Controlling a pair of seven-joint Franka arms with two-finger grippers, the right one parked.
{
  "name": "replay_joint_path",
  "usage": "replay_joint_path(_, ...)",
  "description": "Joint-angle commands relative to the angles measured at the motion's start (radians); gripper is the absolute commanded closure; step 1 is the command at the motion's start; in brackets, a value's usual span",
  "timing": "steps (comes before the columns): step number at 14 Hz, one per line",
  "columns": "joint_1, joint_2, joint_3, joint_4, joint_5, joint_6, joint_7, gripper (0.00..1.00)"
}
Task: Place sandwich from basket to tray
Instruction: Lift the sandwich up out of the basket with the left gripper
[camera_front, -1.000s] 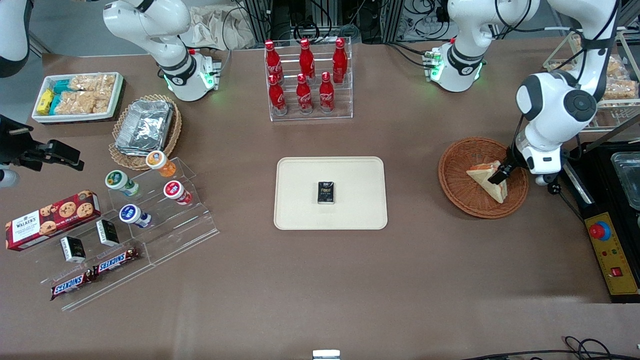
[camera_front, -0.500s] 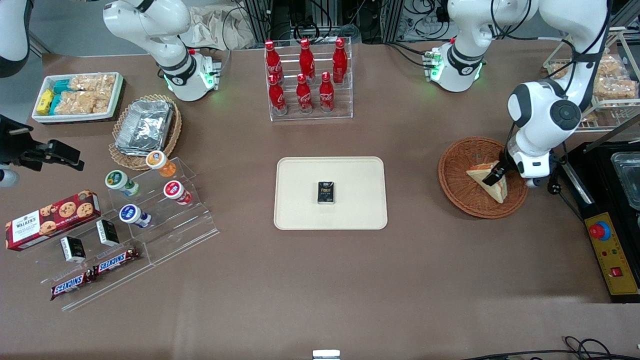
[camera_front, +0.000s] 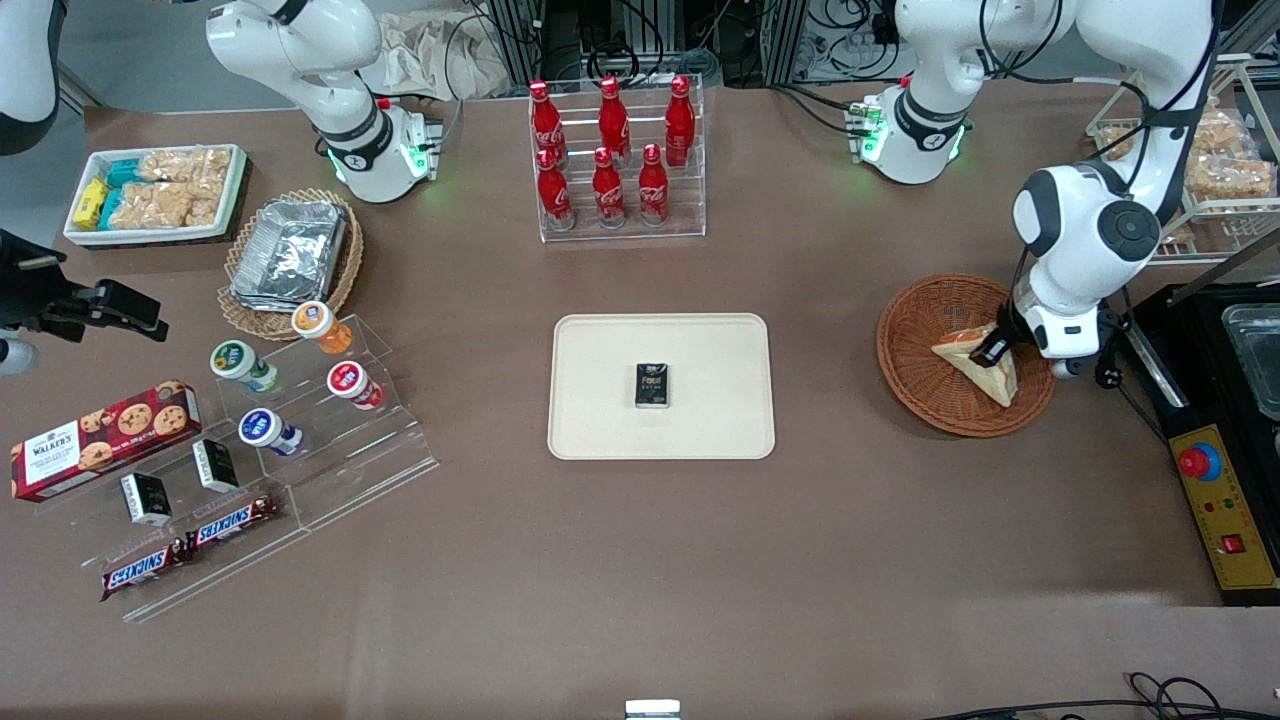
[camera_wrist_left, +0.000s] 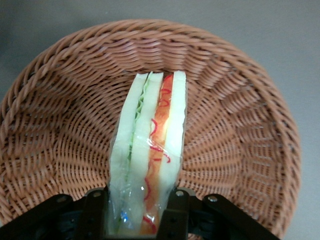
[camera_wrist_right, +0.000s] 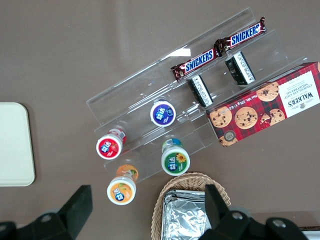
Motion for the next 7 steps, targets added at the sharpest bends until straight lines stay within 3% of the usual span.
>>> replay_joint_path(1, -0.009, -0.082, -0.009, -0.003, 0.015, -0.036, -0.046, 1.00)
replay_joint_path(4, -0.009, -0.157, -0.012, 0.078, 0.016, -0.229, 0.032, 1.00)
replay_joint_path(7, -0.009, -0.175, -0.034, 0.289, 0.030, -0.525, 0.092, 1.00)
